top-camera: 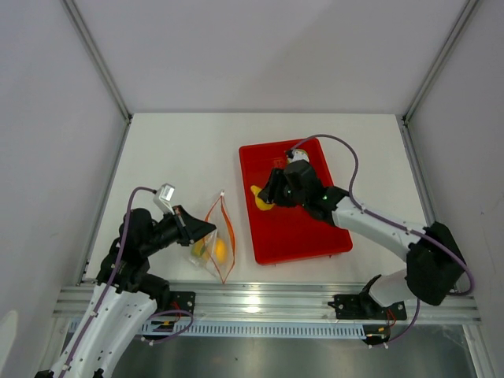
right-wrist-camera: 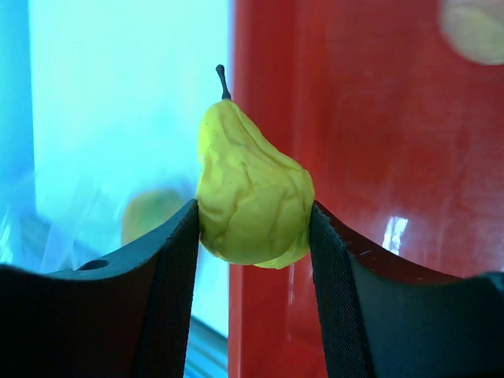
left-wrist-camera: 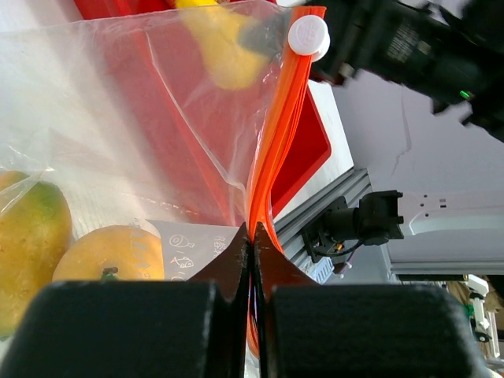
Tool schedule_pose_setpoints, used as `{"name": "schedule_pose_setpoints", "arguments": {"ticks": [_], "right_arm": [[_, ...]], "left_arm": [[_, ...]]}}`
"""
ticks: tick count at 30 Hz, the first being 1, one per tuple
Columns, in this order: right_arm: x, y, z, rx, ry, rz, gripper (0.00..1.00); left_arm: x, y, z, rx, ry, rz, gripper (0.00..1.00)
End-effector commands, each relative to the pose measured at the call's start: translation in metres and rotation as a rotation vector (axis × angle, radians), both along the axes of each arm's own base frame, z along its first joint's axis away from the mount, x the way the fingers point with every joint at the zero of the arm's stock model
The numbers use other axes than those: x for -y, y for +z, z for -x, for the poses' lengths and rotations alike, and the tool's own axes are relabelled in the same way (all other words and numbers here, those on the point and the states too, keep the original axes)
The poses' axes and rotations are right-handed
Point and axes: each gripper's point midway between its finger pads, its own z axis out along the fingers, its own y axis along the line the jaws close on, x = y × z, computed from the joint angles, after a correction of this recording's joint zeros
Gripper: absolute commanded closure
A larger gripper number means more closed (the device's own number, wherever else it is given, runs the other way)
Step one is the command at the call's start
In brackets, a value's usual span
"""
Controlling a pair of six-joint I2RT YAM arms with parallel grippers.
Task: Place the food in the zip-top bag and seal the zipper
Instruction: Pick up the fake fruit from the bin, then place the fake fruit in the zipper food storage bag.
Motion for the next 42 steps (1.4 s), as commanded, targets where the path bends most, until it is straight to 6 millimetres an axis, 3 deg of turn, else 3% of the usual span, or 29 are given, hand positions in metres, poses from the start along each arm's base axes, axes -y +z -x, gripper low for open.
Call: {"name": "schedule_pose_setpoints", "arguments": {"ticks": [1, 4, 11, 15, 18, 23, 33, 42], "right_arm": [[-0.002, 0.035, 0.031, 0.177, 0.139, 0.074, 0.92], [-0.011, 0.052, 0.057, 0.254, 0.230, 0.085, 0.94], [-0.018, 0.113, 0.116, 0.413, 0.404, -0.075, 0.94], [-0.022, 0.130, 0.143, 0.448, 0.490, -0.133, 0.94], [-0.029, 0.134, 0.159, 0.429, 0.550, -0.173, 0.94], [-0.041, 0.124, 0.166, 0.182, 0.449, -0.255, 0.99], [-0.068, 0.106, 0.191, -0.035, 0.399, -0.295, 0.94], [-0.090, 0.093, 0.181, -0.140, 0.200, -0.294, 0.91]], "left_arm": [[0.000, -0.001, 0.001, 0.008, -0.007, -0.004, 0.99], [0.001, -0.003, 0.001, 0.005, -0.006, -0.003, 0.99], [0.001, -0.002, 0.001, 0.002, -0.008, 0.000, 0.99], [0.002, -0.002, 0.000, -0.002, -0.011, 0.003, 0.99], [0.003, -0.002, -0.001, -0.007, -0.013, 0.006, 0.99], [0.003, -0.001, -0.002, -0.005, -0.012, 0.004, 0.99], [0.004, 0.002, -0.001, 0.000, -0.013, 0.013, 0.99], [0.003, 0.010, 0.003, 0.018, -0.015, 0.024, 0.99]]}}
